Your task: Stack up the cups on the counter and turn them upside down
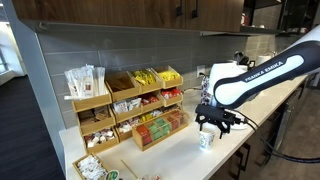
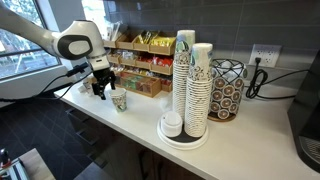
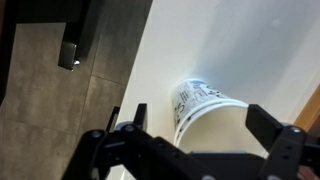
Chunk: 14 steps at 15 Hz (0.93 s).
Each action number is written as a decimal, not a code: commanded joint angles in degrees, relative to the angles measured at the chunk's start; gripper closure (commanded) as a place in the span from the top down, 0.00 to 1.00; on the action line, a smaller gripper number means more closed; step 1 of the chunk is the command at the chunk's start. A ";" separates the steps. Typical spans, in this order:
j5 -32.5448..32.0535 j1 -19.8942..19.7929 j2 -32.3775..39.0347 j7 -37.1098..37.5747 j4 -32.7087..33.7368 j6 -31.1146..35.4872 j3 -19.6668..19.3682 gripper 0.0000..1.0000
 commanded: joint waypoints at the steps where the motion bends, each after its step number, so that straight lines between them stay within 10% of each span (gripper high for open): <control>1: -0.92 1.38 2.40 0.78 2.17 -2.19 -0.94 1.00; 14: 0.16 5.75 9.42 -0.53 7.25 -3.54 -0.89 1.00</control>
